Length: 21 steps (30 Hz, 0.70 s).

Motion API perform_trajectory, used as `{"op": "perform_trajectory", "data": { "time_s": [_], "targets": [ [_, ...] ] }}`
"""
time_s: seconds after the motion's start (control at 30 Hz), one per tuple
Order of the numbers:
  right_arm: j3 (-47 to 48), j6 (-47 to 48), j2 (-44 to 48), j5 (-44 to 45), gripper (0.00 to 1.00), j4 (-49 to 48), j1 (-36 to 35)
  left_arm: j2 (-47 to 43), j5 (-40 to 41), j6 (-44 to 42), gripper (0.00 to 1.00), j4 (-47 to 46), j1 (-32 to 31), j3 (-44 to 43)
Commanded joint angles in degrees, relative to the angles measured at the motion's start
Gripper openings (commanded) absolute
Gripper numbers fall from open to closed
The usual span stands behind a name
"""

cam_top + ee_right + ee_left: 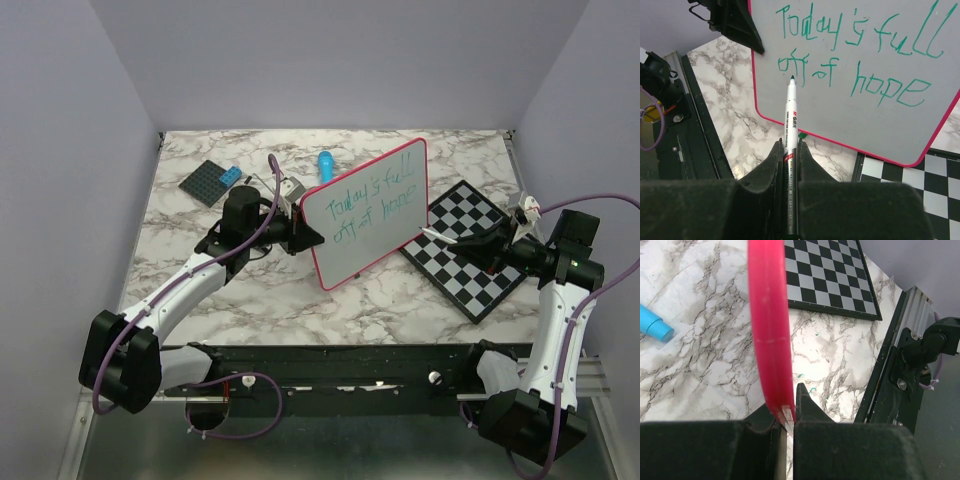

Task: Write a sentence on the whiteboard
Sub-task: Pick up the whiteboard from the center of the board.

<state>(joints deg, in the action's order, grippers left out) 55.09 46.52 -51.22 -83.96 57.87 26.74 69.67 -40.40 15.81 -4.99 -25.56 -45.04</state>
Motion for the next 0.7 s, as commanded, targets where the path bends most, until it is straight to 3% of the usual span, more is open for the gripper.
{"op": "perform_trajectory", "data": {
  "time_s": [0.0,0.67],
  "targets": [
    [-0.8,-0.3,0.8,-5.8,0.01,-0.8,0.4,-3.1,-0.9,0.1,0.0,-8.2,0.3,-4.7],
    [-0.9,-0.4,0.8,-6.0,0.01,-0.9,0.4,-3.5,-0.6,2.0,0.0,-10.6,1.0,-4.4]
  ]
}}
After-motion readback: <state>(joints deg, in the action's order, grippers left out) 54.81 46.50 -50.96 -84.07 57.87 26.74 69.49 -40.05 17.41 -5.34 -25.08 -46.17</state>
